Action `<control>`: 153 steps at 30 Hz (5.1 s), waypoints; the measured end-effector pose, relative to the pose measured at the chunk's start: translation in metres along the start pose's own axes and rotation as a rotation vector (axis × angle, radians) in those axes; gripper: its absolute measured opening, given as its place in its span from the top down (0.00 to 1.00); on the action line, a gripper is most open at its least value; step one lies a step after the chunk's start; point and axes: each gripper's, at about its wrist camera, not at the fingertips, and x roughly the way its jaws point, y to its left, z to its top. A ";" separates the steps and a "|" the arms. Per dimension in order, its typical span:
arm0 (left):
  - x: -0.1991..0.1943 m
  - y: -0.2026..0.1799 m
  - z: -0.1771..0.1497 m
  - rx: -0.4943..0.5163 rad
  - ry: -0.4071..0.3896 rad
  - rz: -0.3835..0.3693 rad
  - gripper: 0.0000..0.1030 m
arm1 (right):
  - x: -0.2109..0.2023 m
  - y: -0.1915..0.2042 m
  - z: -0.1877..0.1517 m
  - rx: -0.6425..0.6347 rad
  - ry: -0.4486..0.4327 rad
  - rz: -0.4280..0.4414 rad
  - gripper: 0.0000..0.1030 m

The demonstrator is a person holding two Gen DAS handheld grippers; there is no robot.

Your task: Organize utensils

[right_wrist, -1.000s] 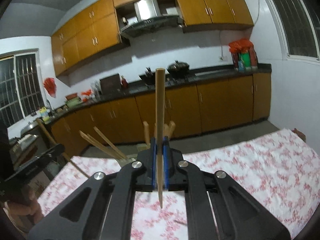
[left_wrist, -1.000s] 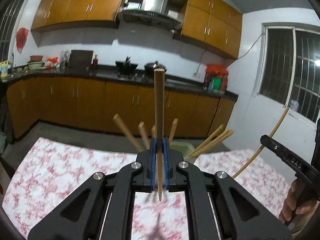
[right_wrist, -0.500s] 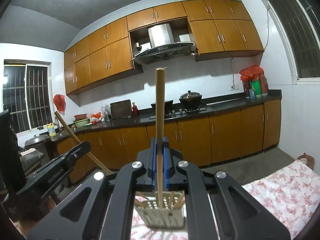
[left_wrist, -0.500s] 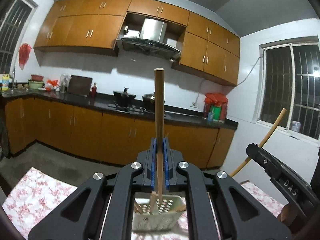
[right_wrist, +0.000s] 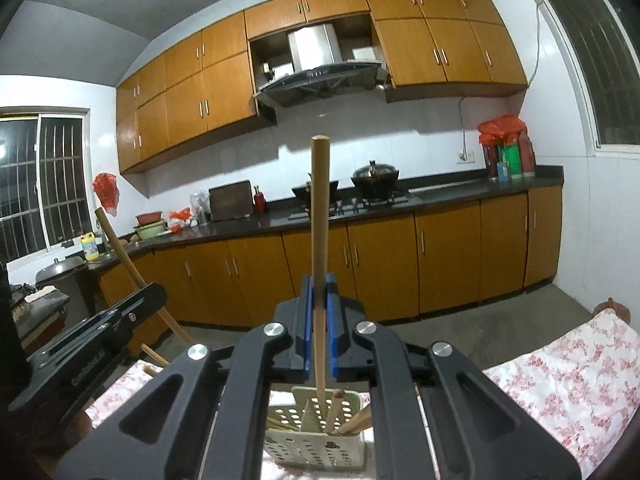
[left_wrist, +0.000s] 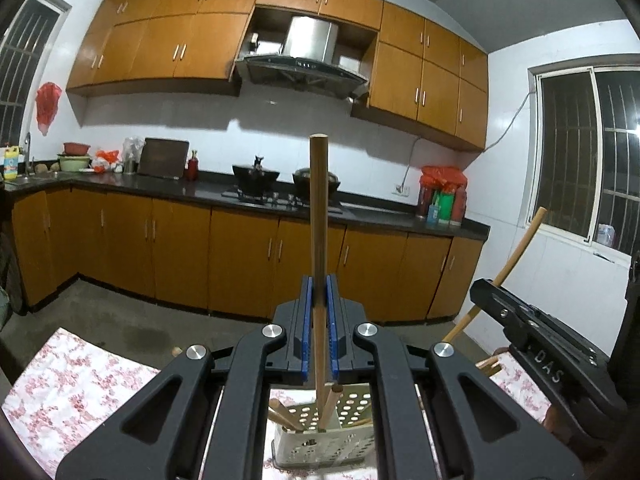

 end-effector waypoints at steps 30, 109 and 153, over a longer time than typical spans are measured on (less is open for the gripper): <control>-0.126 0.022 -0.011 0.092 -0.095 0.091 0.02 | -0.130 0.018 -0.032 -0.153 -0.067 -0.120 0.04; -0.163 0.028 -0.169 0.142 0.223 0.237 0.02 | -0.168 0.010 -0.189 -0.092 0.242 -0.224 0.04; -0.163 0.028 -0.169 0.142 0.223 0.237 0.02 | -0.168 0.011 -0.188 -0.088 0.242 -0.226 0.04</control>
